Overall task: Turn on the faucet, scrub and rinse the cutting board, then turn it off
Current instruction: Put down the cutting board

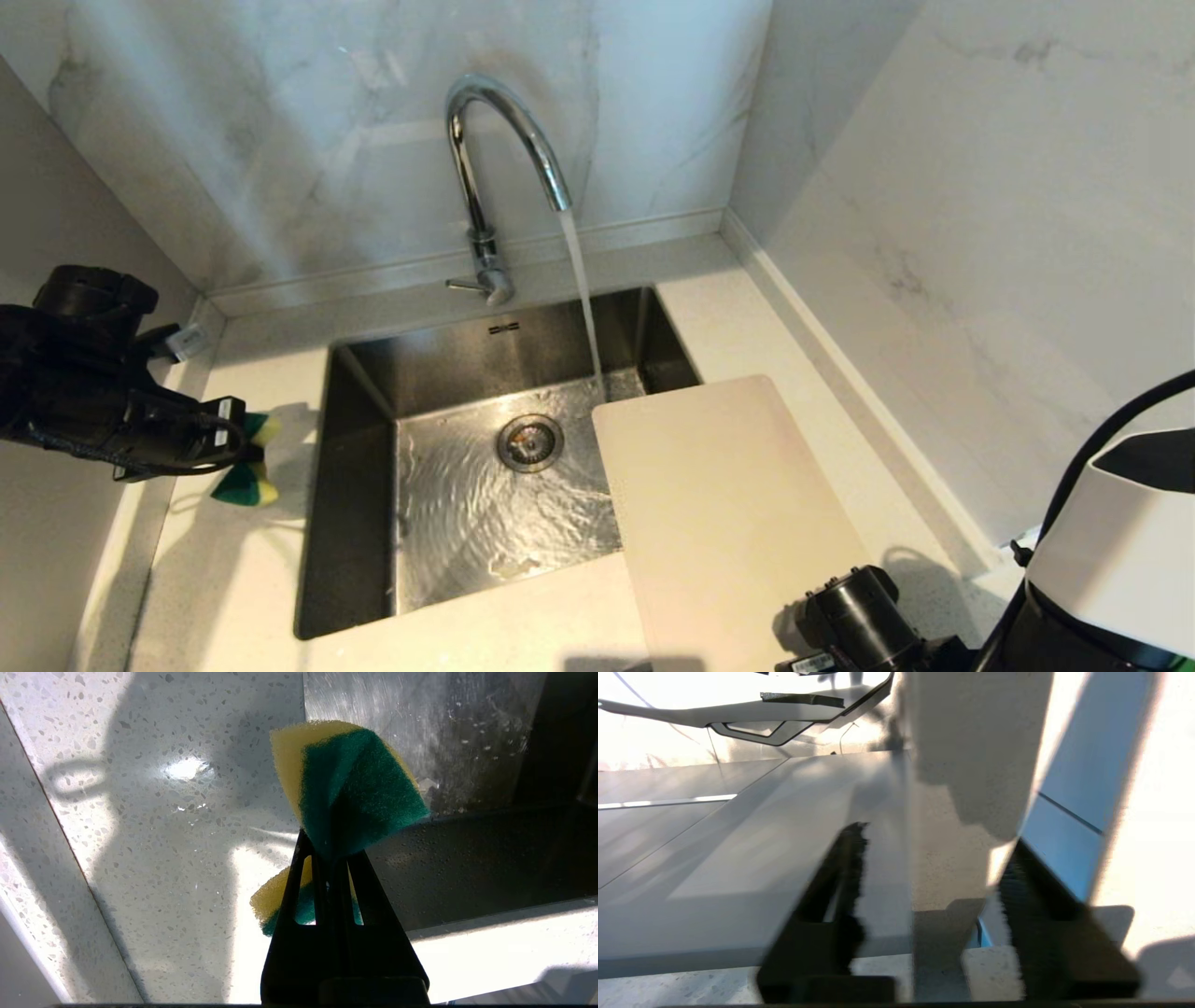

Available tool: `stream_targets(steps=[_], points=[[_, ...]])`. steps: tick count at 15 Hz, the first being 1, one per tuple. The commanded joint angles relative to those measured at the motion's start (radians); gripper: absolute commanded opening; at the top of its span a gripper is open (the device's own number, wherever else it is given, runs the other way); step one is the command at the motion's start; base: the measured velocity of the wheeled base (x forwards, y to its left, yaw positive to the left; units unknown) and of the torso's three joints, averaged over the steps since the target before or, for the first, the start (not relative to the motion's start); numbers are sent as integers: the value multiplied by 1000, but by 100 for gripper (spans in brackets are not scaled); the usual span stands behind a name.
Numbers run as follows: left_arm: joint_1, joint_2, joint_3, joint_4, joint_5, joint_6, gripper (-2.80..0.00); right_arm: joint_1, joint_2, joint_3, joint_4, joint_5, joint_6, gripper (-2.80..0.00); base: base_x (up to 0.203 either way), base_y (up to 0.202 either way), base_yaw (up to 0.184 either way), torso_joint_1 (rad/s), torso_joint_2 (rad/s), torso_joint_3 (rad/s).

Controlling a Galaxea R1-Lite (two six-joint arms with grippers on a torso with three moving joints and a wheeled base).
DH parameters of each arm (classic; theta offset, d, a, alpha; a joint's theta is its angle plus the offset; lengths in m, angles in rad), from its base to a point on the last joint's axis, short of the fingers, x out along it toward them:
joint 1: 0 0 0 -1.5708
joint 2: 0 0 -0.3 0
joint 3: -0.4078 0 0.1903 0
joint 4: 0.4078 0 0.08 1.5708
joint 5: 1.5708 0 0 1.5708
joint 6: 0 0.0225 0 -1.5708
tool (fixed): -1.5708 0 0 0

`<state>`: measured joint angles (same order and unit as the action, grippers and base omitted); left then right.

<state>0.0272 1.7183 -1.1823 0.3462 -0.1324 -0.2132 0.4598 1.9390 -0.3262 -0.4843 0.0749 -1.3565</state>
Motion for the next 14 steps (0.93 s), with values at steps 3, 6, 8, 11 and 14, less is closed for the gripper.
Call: stream_targets(steps=[3,6,8,11,14], points=[[-11,0,-5,2,1,-12,-280,3,-19,-1,-5,0,-9,0,0,0,0,0,0,0],[-20,-3,-13,4,3,-18,-280,3,-55,9,-5,23,-10,0,0,0,0,0,0,0],[-31,-5,-16,6,5,-26,-280,3,-77,24,-4,32,-12,0,0,0,0,0,0,0],[-42,-9,-16,7,10,-43,-280,2,-110,45,-4,31,-12,0,0,0,0,0,0,0],[-49,-13,-16,8,16,-44,-280,2,-151,67,-4,32,-26,0,0,0,0,0,0,0]])
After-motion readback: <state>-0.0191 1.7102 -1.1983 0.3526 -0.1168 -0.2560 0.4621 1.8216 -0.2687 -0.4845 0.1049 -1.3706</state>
